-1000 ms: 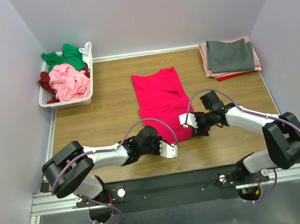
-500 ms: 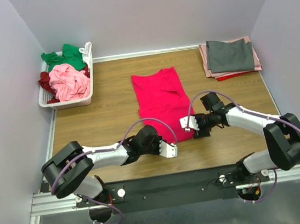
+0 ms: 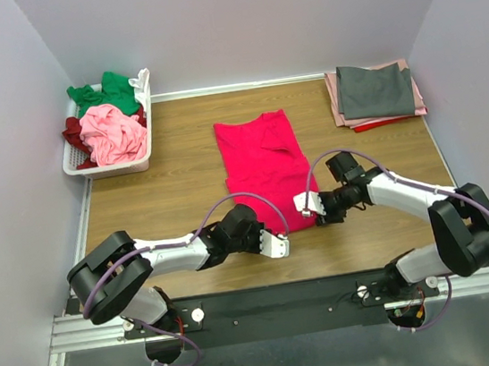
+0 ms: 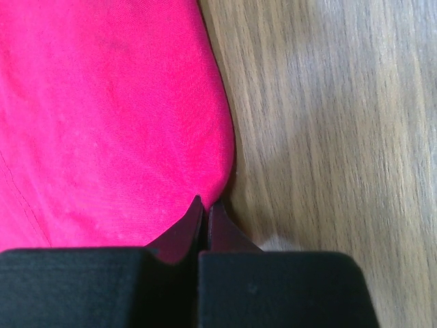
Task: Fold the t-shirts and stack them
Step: Fold the tshirt
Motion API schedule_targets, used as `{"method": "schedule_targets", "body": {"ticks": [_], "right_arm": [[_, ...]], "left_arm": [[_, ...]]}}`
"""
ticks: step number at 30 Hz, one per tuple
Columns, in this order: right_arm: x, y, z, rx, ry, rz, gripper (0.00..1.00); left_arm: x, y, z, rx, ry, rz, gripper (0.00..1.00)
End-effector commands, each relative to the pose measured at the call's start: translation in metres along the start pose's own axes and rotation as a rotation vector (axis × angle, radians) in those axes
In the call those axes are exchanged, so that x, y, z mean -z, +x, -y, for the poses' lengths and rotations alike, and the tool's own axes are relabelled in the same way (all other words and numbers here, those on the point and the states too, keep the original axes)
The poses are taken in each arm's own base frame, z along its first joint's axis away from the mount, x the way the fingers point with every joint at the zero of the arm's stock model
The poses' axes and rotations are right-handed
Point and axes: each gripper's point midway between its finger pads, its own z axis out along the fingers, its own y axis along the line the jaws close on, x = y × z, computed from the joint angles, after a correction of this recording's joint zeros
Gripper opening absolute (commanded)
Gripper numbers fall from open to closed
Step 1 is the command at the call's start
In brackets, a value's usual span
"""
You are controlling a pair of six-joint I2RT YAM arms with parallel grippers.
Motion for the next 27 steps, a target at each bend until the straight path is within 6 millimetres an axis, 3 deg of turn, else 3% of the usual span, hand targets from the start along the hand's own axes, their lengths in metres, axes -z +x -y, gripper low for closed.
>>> {"method": "schedule_targets", "body": {"ticks": [1,8,10,11,12,15,27], "right_arm": [[-0.011,0.024,-0.013,-0.058,-0.046,-0.089,0.5],[-0.013,0.027,-0.007,-0.063,-0.02,-0.1,0.36],[-0.013,0.027,-0.007,-0.069,-0.022,-0.1,0.26],[-0.014,0.027,-0.009,-0.075,-0.028,-0.1,0.13],[-0.014,0.027,-0.009,-0.077,-0.026,-0.098,0.07],[-0.012,0.025,-0.016,-0.067,-0.049,-0.087,0.0],[0.006,0.008,-0.046,-0.036,-0.17,-0.04,0.0]], "left_arm": [[0.001,-0.002,0.013,0.027,0.061,0.019,0.0],[0.001,-0.002,0.013,0.026,0.06,0.022,0.0],[0.0,-0.002,0.014,0.026,0.064,0.02,0.0],[0.0,-0.001,0.014,0.026,0.064,0.018,0.0],[-0.001,0.0,0.015,0.026,0.068,0.017,0.0],[0.0,-0.001,0.015,0.025,0.064,0.021,0.0],[0.005,-0.01,0.026,0.016,0.135,0.062,0.0]]}}
